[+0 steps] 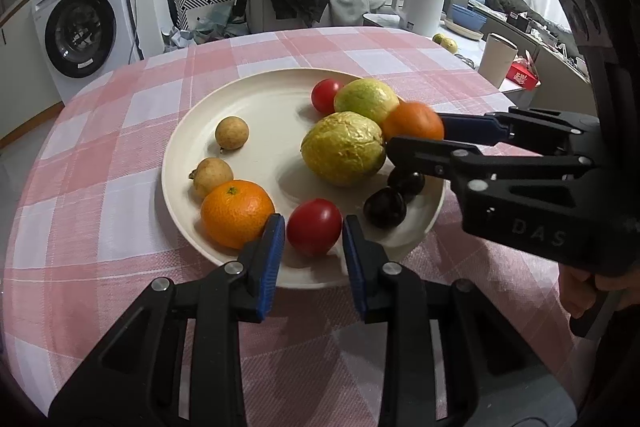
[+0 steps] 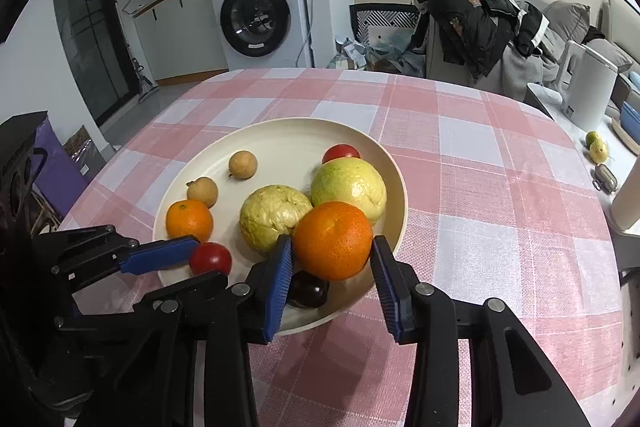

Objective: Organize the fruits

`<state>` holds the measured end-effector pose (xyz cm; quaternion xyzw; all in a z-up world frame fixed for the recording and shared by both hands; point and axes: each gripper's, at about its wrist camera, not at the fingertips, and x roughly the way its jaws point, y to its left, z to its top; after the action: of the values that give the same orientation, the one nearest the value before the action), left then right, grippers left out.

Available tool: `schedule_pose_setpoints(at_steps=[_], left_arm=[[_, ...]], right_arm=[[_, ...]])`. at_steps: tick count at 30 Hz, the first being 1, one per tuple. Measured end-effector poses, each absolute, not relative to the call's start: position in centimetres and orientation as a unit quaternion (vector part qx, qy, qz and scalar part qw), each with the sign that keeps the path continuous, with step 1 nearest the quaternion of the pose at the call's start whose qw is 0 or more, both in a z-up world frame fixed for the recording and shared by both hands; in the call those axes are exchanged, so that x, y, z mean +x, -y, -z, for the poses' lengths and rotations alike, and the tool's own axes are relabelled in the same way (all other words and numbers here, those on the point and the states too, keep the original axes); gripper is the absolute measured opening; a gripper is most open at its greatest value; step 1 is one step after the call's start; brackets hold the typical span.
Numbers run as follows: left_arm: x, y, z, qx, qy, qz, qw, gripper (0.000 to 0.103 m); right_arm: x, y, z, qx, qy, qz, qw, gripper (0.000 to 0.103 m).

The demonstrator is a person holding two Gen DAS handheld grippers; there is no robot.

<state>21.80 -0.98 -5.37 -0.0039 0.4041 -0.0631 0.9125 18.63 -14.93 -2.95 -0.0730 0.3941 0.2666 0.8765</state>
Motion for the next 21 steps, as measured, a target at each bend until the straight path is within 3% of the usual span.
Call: schedule_pose_setpoints(at_steps=[2, 4, 6, 8, 10, 12, 21], left_arm=[[21.2, 0.8, 5.0, -0.005, -0.400, 0.064, 0.914, 0.033], [20.3, 0.4, 4.3, -0.008, -0.386, 0.060, 0.920, 0.049], [19.1, -0.1, 3.5, -0.010, -0.365, 0.047, 0.930, 0.073], [18.0, -0.7, 2.7, -0.015, -0.345, 0.041, 0.938, 0.085], [16.6, -1.4, 2.1, -0.025, -0.324, 0.035, 0.945, 0.090], [15.4, -2.0, 1.6, -0.031, -0.310, 0.031, 0.950, 0.102], [11.0, -3.4, 0.8, -0.028, -0.262, -0.001, 0.965, 0.103]], right_arm=[[18.1, 15.5, 2.5, -0.065, -0.383, -0.273, 0.880, 0.052], [17.5, 16.2, 1.9, -0.054, -0.373, -0.275, 0.884, 0.058], [16.7, 17.0, 1.3, -0.044, -0.362, -0.274, 0.890, 0.073], [15.7, 17.9, 0.6, -0.032, -0.347, -0.281, 0.894, 0.093], [14.8, 18.7, 0.1, -0.021, -0.336, -0.285, 0.897, 0.101], [13.8, 19.4, -0.4, -0.007, -0.325, -0.295, 0.899, 0.103], [9.3, 18.8, -0.4, -0.021, -0.255, -0.315, 0.914, 0.103]])
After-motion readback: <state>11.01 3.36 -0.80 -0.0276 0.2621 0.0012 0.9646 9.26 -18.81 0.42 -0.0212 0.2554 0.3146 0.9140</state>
